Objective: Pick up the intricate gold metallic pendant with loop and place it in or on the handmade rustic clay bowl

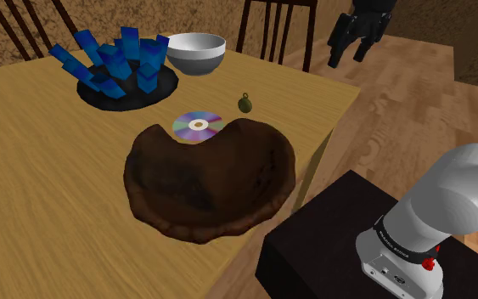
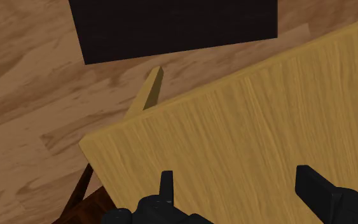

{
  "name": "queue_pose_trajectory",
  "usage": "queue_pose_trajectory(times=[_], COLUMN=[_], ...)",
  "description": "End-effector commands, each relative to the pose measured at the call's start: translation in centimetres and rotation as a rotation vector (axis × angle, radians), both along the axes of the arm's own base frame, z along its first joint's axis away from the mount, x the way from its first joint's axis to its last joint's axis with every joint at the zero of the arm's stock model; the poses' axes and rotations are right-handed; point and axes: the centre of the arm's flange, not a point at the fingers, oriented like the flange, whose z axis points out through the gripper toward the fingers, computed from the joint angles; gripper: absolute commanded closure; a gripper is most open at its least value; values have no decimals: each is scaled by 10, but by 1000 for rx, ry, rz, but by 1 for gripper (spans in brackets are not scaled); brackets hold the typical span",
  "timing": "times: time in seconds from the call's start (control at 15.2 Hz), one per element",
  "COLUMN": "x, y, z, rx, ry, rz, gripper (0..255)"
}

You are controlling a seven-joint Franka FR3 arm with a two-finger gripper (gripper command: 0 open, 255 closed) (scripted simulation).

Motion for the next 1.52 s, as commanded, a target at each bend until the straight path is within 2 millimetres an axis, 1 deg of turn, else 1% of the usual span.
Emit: queue_pose_trajectory(times=[0.0,0.26,0.53,0.79,1.12,1.32,1.39,1.45], x=[0,15,35,60,98,123,126,125], y=[0,62,123,181,249,287,290,289], z=[0,-1,-6,-16,-33,-47,-49,-54], rx=[0,-59,-118,-177,-251,-295,-300,-300], ry=[0,33,66,99,141,165,168,168], rz=[0,-86,-173,-259,-367,-432,-438,-438], gripper=[0,0,0,0,0,0,0,0])
